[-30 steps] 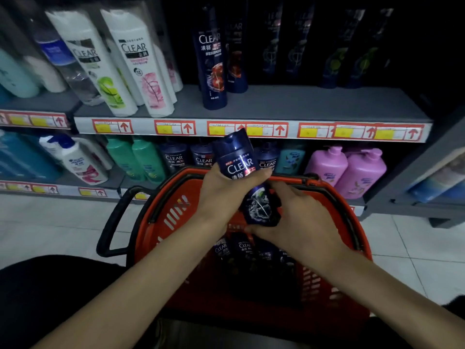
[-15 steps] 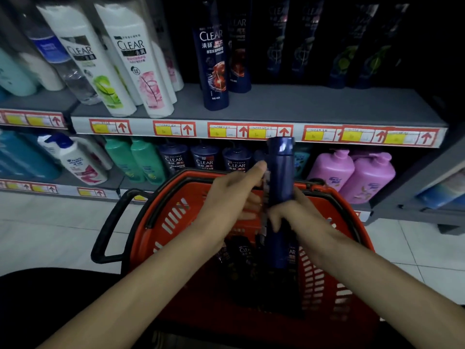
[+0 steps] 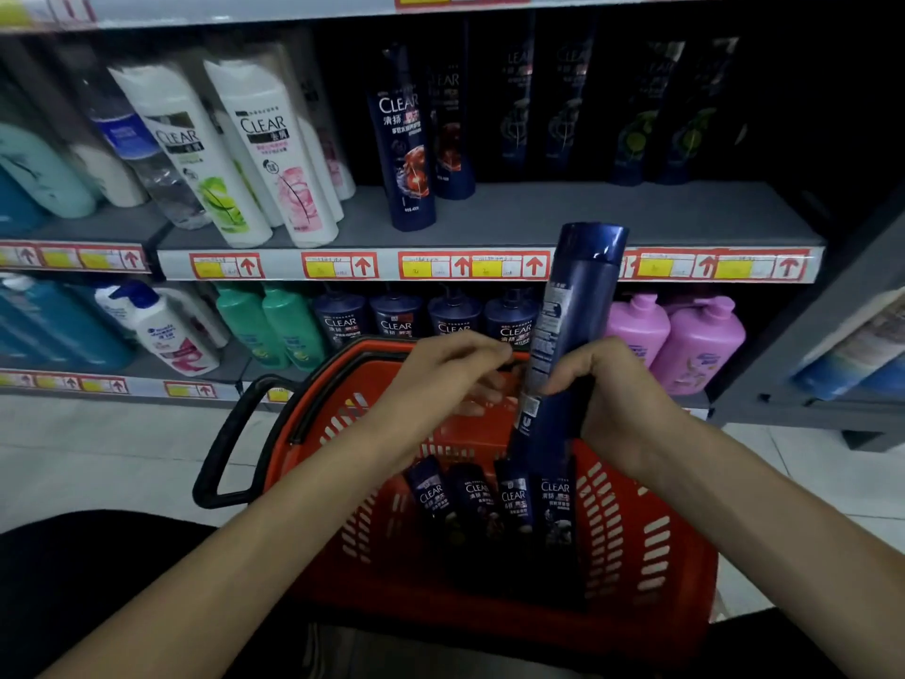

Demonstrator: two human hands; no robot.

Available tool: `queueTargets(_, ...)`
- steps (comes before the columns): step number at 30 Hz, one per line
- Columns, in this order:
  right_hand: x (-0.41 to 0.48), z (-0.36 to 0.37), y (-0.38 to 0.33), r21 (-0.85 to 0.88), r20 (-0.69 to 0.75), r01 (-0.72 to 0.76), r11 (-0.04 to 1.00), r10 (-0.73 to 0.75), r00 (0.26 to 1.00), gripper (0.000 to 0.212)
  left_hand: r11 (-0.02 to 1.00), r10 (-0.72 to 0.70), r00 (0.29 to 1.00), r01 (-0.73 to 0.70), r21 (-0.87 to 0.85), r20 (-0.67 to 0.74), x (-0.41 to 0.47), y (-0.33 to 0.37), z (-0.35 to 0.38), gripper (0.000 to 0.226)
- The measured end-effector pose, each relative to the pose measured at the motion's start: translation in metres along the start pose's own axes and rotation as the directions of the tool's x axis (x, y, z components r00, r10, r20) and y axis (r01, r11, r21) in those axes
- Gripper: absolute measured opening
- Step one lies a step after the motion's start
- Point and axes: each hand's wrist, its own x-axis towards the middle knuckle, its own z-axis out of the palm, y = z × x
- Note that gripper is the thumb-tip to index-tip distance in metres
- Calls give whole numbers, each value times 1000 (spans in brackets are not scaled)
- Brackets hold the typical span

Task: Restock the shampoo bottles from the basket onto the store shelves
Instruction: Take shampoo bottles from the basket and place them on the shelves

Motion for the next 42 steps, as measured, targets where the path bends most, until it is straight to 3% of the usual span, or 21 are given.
queueTargets(4, 8, 0, -2, -76, -62, 91, 993, -95, 994, 66, 992, 105, 994, -108, 66, 36, -7, -1, 4, 19)
queueTargets(8, 4, 4, -13, -126, -66, 156, 980, -165, 984, 54, 984, 158, 987, -160, 82, 30, -13, -6, 9, 37)
queueTargets(11, -1, 6, -17, -249, -159, 273, 929, -317, 935, 58, 970, 183, 982, -188, 154, 47, -17, -7, 13, 52)
queueTargets(14, -8, 5, -22, -488, -221, 358, 796, -510, 832, 64, 979, 181, 981, -186, 80, 74, -20, 4, 21, 46)
queueTargets(19, -14, 1, -31, -498, -185, 426, 755, -572, 799, 64, 973, 229, 973, -230, -27, -30, -12, 22, 30, 43)
queueTargets(22, -14, -3, -40, -509, -209, 423, 750, -585, 784, 69, 969, 234, 972, -232, -78, 11, -7, 29, 32, 41)
queueTargets(26, -6, -1, -52, -598, -219, 410, 688, -633, 743, 39, 954, 298, 954, -297, -34, 23, 6, 38, 34, 37)
queueTargets(31, 20, 7, -73, -721, -243, 353, 596, -695, 677, 33, 937, 347, 937, -348, -35, -35, 39, 50, 36, 37)
queueTargets(38, 74, 9, -124, -787, -300, 146, 600, -579, 758, 37, 935, 345, 931, -353, -47, -120, 100, 65, 26, 31)
queueTargets(42, 106, 13, -149, -793, -307, 150, 590, -600, 739, 44, 930, 366, 918, -368, 15, -154, 133, 76, 15, 28)
